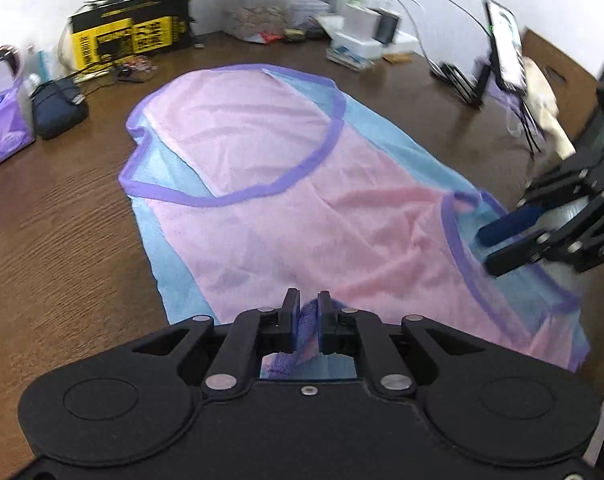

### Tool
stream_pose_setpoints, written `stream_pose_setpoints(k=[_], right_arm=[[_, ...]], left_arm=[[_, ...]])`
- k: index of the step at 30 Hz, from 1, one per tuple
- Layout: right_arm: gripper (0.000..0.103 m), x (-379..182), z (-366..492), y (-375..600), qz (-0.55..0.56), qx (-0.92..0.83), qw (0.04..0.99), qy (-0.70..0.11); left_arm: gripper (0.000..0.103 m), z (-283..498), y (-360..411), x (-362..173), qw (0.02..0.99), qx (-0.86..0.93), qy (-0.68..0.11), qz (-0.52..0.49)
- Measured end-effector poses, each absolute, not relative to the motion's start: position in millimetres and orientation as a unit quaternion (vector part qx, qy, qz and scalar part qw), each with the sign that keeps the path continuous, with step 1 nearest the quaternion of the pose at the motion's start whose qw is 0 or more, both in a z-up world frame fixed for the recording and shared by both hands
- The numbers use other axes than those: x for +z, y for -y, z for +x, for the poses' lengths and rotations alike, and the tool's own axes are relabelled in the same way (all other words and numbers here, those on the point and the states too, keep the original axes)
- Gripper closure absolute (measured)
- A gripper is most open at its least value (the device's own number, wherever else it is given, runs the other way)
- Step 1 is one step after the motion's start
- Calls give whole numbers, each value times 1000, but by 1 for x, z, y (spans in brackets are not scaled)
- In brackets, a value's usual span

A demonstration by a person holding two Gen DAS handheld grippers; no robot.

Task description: Fold clothes

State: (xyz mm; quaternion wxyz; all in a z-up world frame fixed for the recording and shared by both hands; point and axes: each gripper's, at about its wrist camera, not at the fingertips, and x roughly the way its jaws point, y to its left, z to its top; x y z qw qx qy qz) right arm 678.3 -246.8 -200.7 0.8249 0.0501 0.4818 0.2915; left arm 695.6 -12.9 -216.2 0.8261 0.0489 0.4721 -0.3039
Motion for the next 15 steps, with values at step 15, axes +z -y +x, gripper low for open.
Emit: stream_pose_setpoints(k=[15], right_arm=[[76,-178,673,252,-11,276,862,-425]], left_arm=[[54,666,5,-202,831,-324,-438,110]])
